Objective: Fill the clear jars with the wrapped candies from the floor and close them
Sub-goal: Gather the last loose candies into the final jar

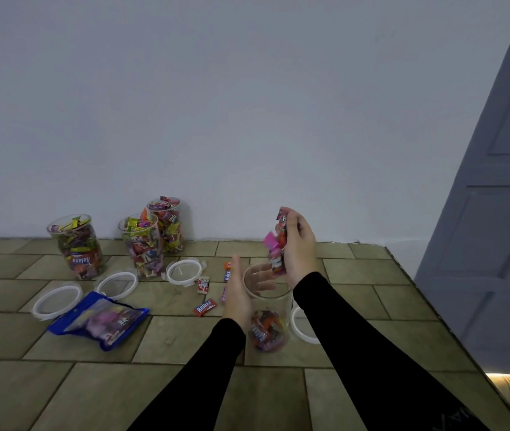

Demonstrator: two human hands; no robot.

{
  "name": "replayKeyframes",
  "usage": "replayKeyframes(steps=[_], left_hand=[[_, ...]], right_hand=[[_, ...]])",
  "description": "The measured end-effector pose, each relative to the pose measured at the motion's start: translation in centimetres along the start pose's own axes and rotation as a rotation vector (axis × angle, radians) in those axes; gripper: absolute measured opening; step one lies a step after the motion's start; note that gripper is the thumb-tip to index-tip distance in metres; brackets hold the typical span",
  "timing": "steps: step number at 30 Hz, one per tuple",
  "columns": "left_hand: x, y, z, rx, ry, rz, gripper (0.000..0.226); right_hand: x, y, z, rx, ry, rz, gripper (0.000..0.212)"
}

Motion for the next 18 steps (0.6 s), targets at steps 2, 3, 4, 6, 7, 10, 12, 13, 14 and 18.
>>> replayKeyframes(steps=[2, 3, 4, 6, 7, 10, 12, 13, 14, 18], left_hand=[[-0.07, -0.11, -0.04, 0.026, 0.002, -0.008, 0.079], [-0.24, -0.01, 0.07, 0.049, 0.014, -0.017, 0.079], [-0.32, -0.04, 0.06, 0.070, 0.017, -0.029, 0.078], [-0.38, -0.23, 0.06, 0.095, 0.013, -0.037, 0.076], [-0.36, -0.28, 0.17, 0.099, 0.018, -0.033, 0.076], [-0.20, -0.48, 0.09, 0.095, 0.018, -0.018, 0.075], [-0.18, -0.54, 0.02, 0.084, 0.016, -0.015, 0.074], [-0.22, -0.55, -0.11, 0.091, 0.024, -0.015, 0.074], [-0.17, -0.60, -0.31, 0.095, 0.024, -0.013, 0.073], [0.11, -0.82, -0.20, 0.070, 0.024, -0.004, 0.073]], right_hand=[[-0.32, -0.12, 0.05, -0.003, -0.032, -0.053, 0.026], [-0.29, -0.22, 0.14, -0.009, -0.029, -0.058, 0.026], [-0.24, -0.28, 0.22, -0.021, -0.030, -0.061, 0.027], [-0.12, -0.47, 0.54, -0.052, -0.055, -0.057, 0.028], [-0.08, -0.51, 0.68, -0.067, -0.072, -0.052, 0.029], [0.01, -0.41, 0.85, -0.090, -0.093, -0.050, 0.030], [0.00, -0.16, 0.70, -0.087, -0.087, -0.064, 0.027], [-0.05, -0.04, 0.63, -0.090, -0.091, -0.075, 0.026], [-0.13, 0.09, 0.57, -0.099, -0.100, -0.084, 0.026], [-0.14, 0.27, 0.46, -0.077, -0.043, -0.083, 0.035]])
Point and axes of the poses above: each hand's wrist, its own y-axis away from the middle knuckle, its own x-axis out of the back of the hand, z = x × y, the point moved 7 cm from there along -y, towards the middle knuckle, and after that the axes turned 6 degrees about z, right-handed, at the moved point
